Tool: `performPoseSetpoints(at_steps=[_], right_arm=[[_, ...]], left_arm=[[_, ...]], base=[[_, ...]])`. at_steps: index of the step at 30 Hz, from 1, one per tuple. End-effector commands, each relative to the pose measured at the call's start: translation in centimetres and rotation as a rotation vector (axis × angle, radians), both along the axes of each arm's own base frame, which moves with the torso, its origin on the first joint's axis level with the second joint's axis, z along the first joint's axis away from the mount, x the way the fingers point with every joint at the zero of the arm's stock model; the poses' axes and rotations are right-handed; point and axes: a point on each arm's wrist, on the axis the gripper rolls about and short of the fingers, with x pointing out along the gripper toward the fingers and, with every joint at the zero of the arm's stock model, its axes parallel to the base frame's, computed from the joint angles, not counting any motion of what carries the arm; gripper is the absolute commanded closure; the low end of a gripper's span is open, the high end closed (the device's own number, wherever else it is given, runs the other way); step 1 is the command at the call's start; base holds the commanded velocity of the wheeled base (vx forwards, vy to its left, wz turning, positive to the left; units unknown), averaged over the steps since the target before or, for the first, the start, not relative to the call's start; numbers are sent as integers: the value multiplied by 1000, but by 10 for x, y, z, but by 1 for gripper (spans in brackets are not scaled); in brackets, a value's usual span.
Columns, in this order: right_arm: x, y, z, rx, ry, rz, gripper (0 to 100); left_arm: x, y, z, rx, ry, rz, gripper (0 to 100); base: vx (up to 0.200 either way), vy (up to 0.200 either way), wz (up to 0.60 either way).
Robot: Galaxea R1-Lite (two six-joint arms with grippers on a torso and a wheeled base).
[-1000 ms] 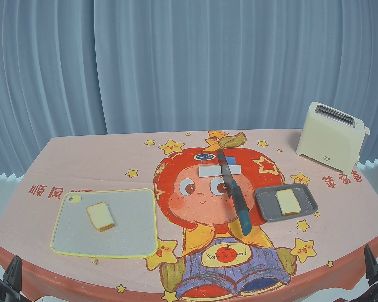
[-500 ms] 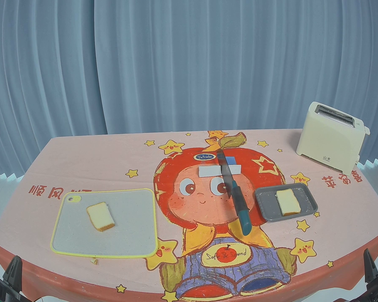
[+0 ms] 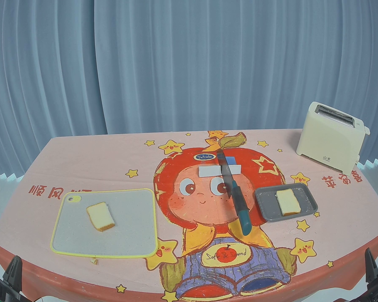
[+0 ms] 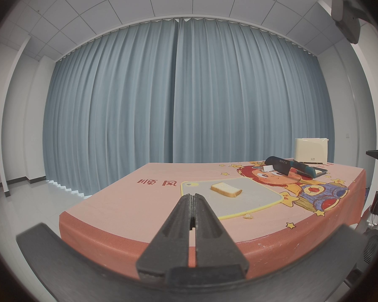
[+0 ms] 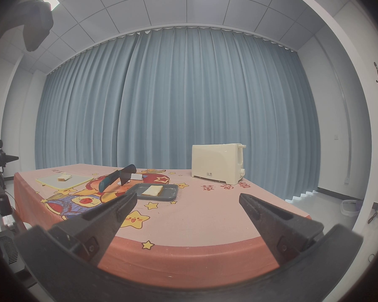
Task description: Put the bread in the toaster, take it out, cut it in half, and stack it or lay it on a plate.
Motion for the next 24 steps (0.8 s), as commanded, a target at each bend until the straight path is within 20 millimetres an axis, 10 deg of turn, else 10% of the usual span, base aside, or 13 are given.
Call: performPoseSetpoints(at_steps=[1,24], right_arm=[[0,0,-5,1,3,1,0],[0,0,-5,4,3,-9,0]], left_arm=[[0,0,-5,-1,1,1,100],[0,0,-5,-1,-1,1,100]], base=[[0,0,0],[0,0,0]])
